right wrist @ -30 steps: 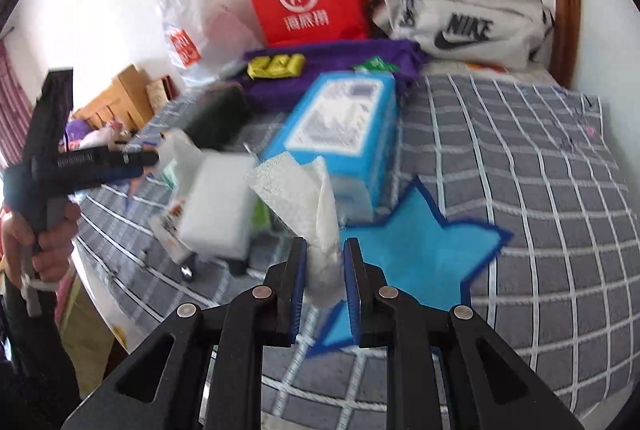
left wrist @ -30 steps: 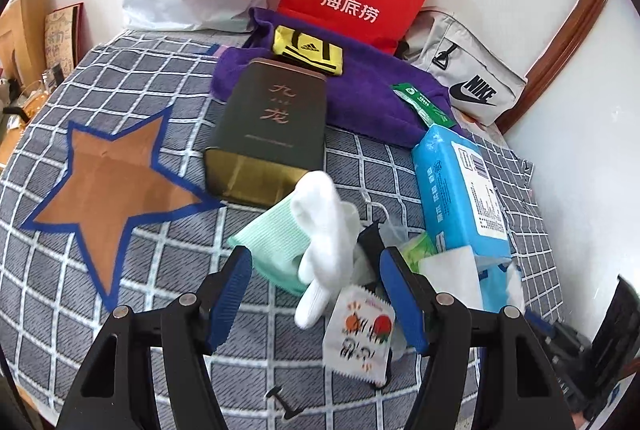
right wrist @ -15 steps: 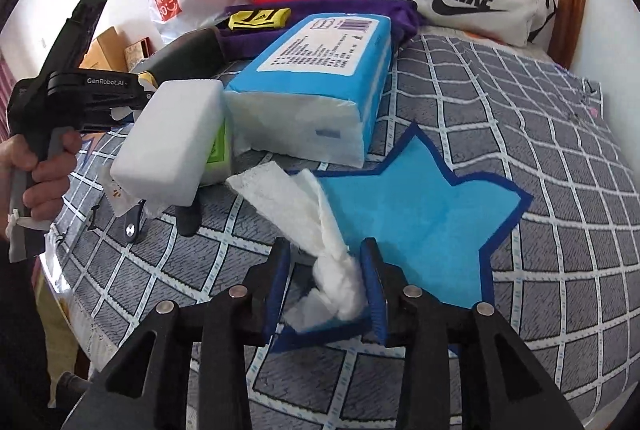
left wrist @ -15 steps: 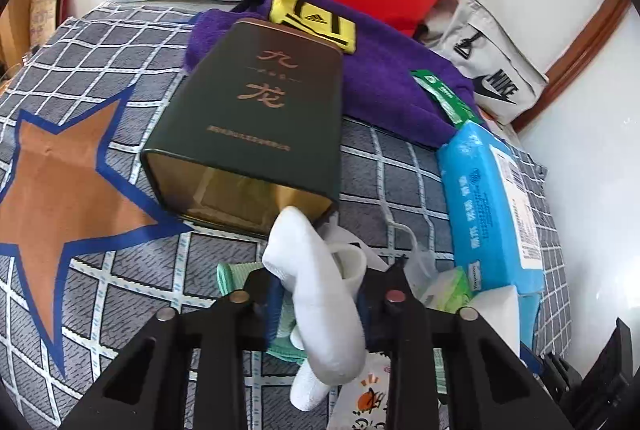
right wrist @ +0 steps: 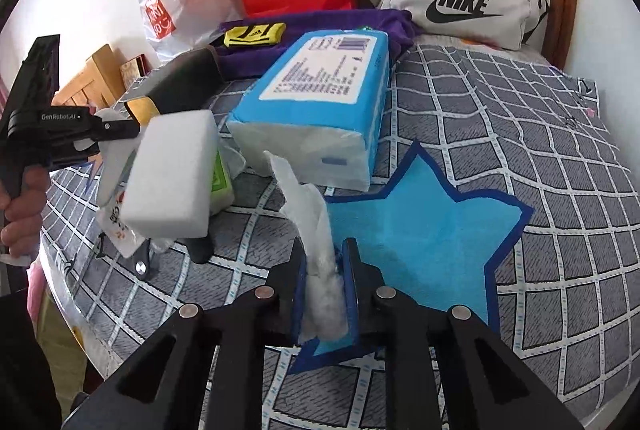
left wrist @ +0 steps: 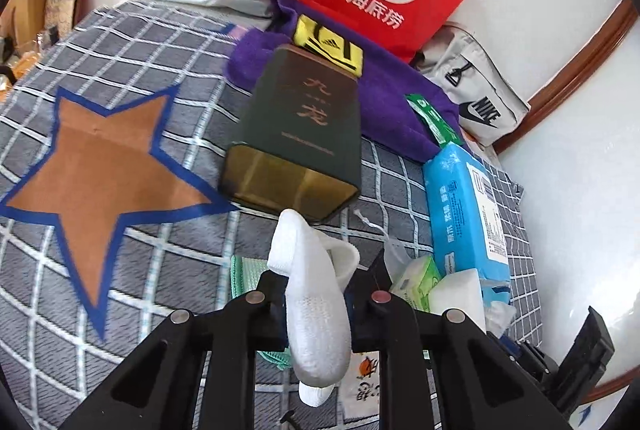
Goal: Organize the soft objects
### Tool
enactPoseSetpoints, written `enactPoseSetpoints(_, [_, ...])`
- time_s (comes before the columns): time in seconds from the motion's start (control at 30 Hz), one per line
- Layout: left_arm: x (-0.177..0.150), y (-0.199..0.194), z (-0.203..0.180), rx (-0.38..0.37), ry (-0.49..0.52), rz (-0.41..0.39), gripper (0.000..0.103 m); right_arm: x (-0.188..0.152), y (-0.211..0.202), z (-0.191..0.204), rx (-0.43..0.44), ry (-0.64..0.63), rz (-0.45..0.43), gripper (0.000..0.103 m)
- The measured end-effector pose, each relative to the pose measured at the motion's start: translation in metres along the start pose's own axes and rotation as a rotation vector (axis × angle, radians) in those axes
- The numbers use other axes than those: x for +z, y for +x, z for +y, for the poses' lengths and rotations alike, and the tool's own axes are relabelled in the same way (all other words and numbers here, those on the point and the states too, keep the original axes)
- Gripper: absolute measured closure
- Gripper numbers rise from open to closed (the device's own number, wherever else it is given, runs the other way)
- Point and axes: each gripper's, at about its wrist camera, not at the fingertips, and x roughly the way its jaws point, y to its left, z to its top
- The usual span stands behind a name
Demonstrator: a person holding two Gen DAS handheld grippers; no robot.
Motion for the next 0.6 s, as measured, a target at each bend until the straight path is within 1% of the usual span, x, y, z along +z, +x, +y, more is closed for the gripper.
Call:
enactPoseSetpoints(0.2, [0.002, -0.03, 0.005, -0.009, -0.001, -0.052, 0.085, 0.007, -0.018, 0.012, 0.013, -0.005, -0.032, 0.086])
enactPoseSetpoints(0.4, [0.003, -0.055, 0.01, -0.011, -0.008, -0.09, 0.085, 0.016, -0.036, 0.019, -0.008, 0.003, -0.06, 0.086])
enactPoseSetpoints(0.6, [0.005, -0.071, 0.013, -0.029, -0.028, -0.113, 0.085, 0.028, -0.052, 0.021, -0.019, 0.018, -0.08, 0.086])
